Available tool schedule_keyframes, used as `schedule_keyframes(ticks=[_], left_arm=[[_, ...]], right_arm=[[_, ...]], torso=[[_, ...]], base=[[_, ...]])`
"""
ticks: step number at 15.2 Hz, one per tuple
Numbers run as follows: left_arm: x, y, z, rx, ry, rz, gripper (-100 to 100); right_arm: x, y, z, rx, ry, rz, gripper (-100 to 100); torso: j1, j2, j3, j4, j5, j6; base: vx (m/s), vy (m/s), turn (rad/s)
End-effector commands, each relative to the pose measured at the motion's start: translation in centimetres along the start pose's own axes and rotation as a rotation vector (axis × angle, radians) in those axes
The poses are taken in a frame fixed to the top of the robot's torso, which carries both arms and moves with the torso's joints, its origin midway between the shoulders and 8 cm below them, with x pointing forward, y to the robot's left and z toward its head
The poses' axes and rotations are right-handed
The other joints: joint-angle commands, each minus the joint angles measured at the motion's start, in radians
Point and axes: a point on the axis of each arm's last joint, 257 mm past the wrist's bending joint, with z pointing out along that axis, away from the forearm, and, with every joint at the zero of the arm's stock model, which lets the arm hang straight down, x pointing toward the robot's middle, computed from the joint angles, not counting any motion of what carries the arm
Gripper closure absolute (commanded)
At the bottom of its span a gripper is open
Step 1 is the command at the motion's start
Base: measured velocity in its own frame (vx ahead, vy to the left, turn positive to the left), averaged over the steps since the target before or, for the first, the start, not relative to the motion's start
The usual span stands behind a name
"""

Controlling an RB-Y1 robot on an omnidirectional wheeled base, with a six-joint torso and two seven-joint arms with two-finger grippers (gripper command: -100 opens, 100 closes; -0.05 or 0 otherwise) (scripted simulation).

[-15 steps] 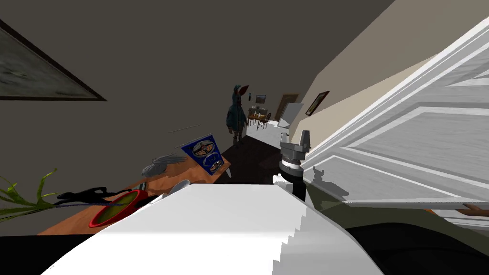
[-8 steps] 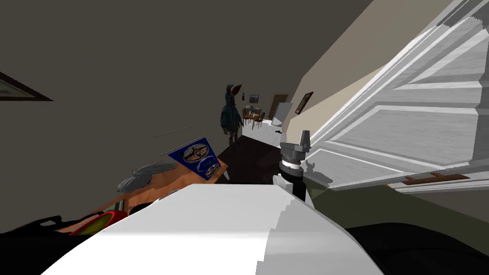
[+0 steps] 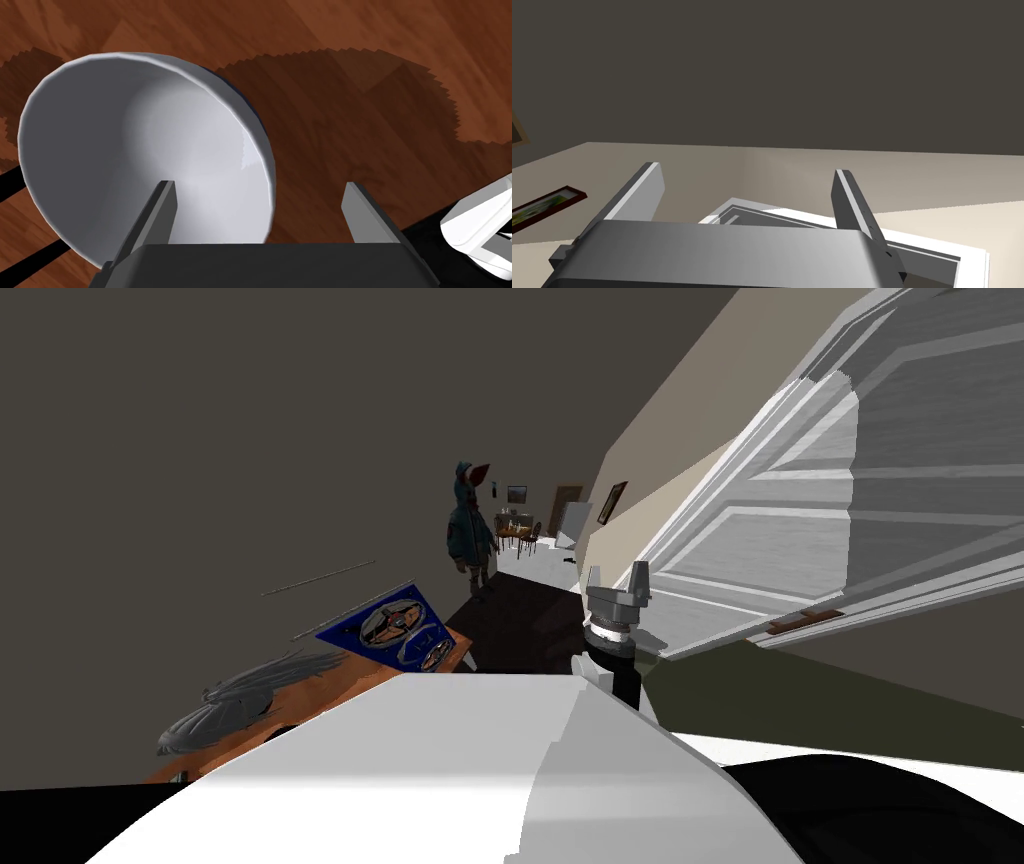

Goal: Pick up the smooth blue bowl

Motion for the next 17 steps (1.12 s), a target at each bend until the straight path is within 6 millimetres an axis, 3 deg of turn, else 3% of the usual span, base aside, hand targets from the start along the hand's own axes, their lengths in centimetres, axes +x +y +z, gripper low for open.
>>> schedule_keyframes(ticks=[1, 6, 7, 8, 12, 13, 17], left_arm=[[-0.3, 0.8, 0.5, 0.0, 0.002, 0.007, -100], [-0.9, 2.7, 1.7, -0.001, 0.008, 0.026, -100], [-0.8, 2.4, 1.4, -0.002, 0.005, 0.021, -100], [-0.8, 2.4, 1.4, -0.001, 0.007, 0.022, 100], [-0.8, 2.5, 1.4, -0.002, 0.007, 0.021, 100], [-0.5, 1.3, 0.9, -0.001, 0.004, 0.012, 100], [0.0, 0.0, 0.0, 0.0, 0.0, 0.0, 100]], right_arm=[[0.0, 0.0, 0.0, 0.0, 0.0, 0.0, 0], [0.0, 0.0, 0.0, 0.0, 0.0, 0.0, 0], [0.0, 0.0, 0.0, 0.0, 0.0, 0.0, 0], [0.0, 0.0, 0.0, 0.0, 0.0, 0.0, 0], [0.0, 0.0, 0.0, 0.0, 0.0, 0.0, 0], [0.0, 0.0, 0.0, 0.0, 0.0, 0.0, 0], [0.0, 0.0, 0.0, 0.0, 0.0, 0.0, 0]], torso=[[0.0, 0.0, 0.0, 0.0, 0.0, 0.0], [0.002, -0.001, -0.001, 0.0, 0.0, 0.0], [0.003, -0.002, -0.001, 0.0, 0.001, 0.0], [0.001, -0.001, -0.001, 0.0, 0.0, 0.0], [-0.002, 0.001, 0.0, 0.0, -0.001, 0.0], [-0.002, 0.001, 0.0, 0.0, -0.001, 0.0], [-0.009, 0.004, 0.002, 0.0, -0.003, 0.0]], base=[[0.012, 0.044, 0.054], [0.035, 0.067, 0.065], [0.027, 0.045, 0.014], [0.01, 0.017, -0.003], [0.001, 0.002, 0.0], [-0.018, -0.047, -0.069], [-0.042, -0.084, -0.077]])
